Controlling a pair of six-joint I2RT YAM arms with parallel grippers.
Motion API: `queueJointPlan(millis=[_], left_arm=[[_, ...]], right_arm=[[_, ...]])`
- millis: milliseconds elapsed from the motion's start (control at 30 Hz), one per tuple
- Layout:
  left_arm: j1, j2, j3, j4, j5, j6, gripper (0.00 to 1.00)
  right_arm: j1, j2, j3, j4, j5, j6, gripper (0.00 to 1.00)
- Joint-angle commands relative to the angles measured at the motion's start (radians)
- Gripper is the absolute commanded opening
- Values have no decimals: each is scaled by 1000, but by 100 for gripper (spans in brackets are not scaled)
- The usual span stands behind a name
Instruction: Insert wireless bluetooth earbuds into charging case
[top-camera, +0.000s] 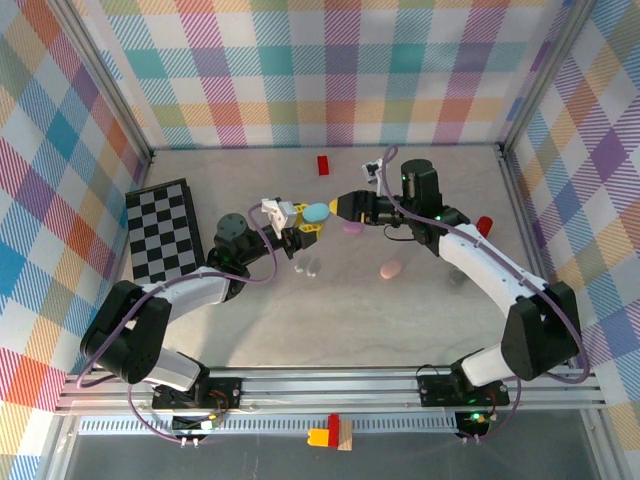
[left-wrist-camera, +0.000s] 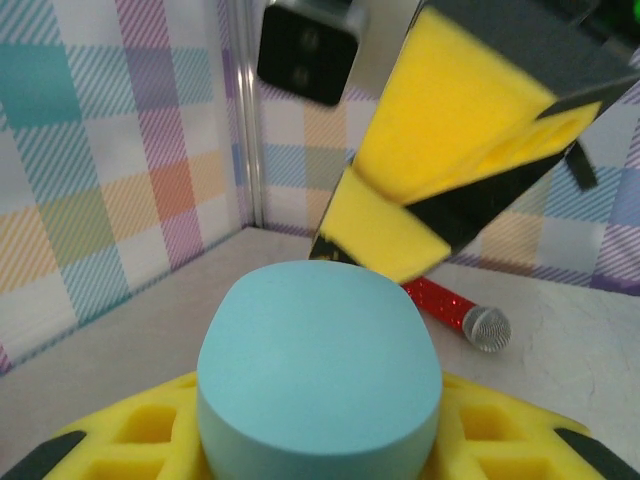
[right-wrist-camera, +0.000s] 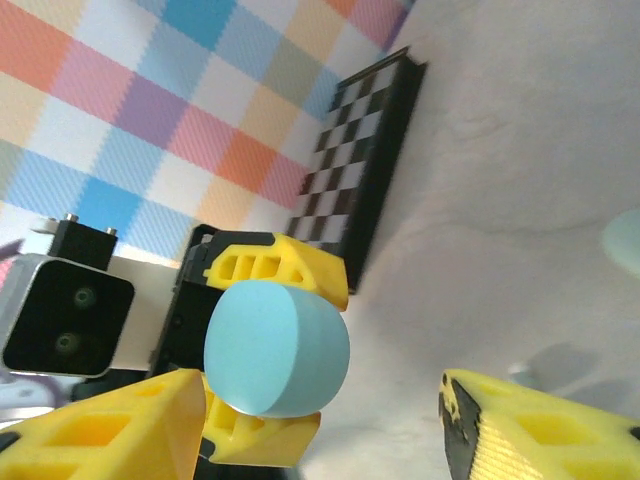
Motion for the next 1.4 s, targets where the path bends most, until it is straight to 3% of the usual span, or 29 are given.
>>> queueJointPlan(millis=[0, 333, 567, 733, 833, 900, 1000, 1167, 1367], left_arm=[[-5, 16, -12, 130, 21, -29, 38], [-13, 43, 4, 132, 42, -27, 38], [-15, 37, 9, 104, 59, -16, 39], [-15, 3, 3, 34, 70, 15, 56], [-13, -35, -9, -33, 49, 40, 79], [-12, -67, -23, -78, 20, 57, 92], [-10, -103, -26, -174, 5, 89, 100], [-10, -150, -32, -323, -30, 169, 100], [-10, -169, -48, -350, -63, 190, 100]], right_arm=[[4, 55, -23, 262, -215, 260, 61], [18, 143, -9, 379, -306, 383, 48], [15, 126, 9, 253, -249, 279, 26], [2, 107, -9, 202, -198, 230, 23], [-19, 87, -38, 183, -145, 202, 22], [-41, 74, -62, 134, -84, 146, 22], [-71, 82, -66, -51, 67, 3, 23], [-111, 113, -91, -171, 229, -110, 23], [-136, 197, -93, -249, 338, -168, 23]])
